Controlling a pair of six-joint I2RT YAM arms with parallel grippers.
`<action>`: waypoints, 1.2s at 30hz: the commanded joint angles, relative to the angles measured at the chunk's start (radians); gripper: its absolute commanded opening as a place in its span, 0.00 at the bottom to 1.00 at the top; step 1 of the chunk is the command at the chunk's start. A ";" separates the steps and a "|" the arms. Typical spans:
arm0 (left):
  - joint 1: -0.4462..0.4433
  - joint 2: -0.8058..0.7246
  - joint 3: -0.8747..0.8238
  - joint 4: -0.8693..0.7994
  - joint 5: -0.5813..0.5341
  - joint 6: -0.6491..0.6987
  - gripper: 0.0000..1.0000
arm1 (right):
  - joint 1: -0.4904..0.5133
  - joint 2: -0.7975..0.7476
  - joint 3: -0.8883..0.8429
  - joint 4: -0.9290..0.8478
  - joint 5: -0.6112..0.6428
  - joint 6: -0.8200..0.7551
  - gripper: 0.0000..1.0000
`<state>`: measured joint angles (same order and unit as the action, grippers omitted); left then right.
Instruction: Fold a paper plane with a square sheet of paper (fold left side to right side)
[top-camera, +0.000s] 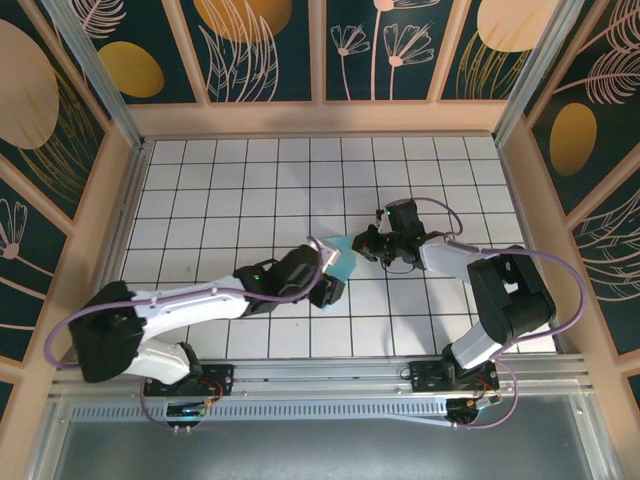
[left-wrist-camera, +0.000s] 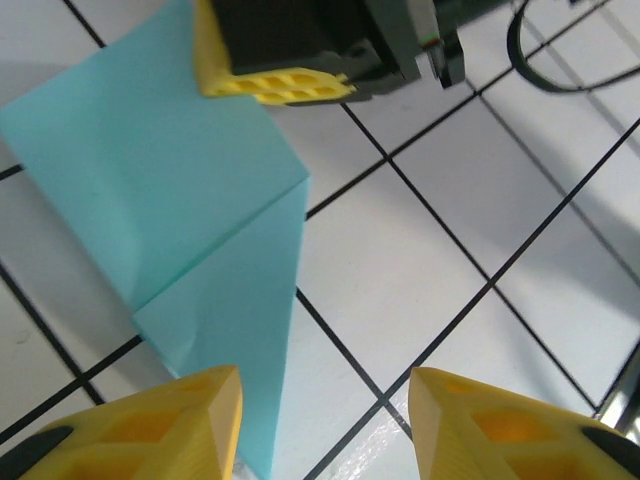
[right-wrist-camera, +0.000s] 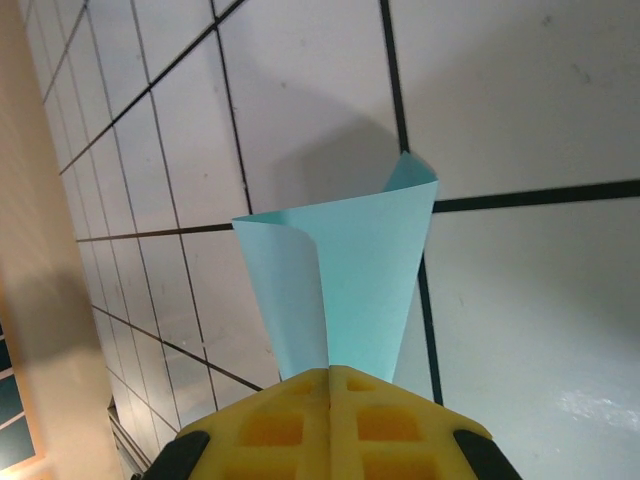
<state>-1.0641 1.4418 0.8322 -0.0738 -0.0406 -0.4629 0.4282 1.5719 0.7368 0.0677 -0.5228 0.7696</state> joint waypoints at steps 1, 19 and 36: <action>-0.033 0.075 0.057 -0.070 -0.105 0.034 0.47 | 0.001 0.012 0.018 -0.032 0.015 0.025 0.00; -0.126 0.333 0.196 -0.137 -0.319 0.067 0.49 | 0.003 0.029 0.017 -0.029 0.013 0.033 0.00; -0.142 0.362 0.181 -0.143 -0.363 0.040 0.19 | 0.001 0.042 0.019 -0.030 0.016 0.027 0.00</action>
<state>-1.1980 1.7969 1.0115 -0.2119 -0.3832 -0.4164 0.4282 1.6005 0.7372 0.0471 -0.5198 0.7925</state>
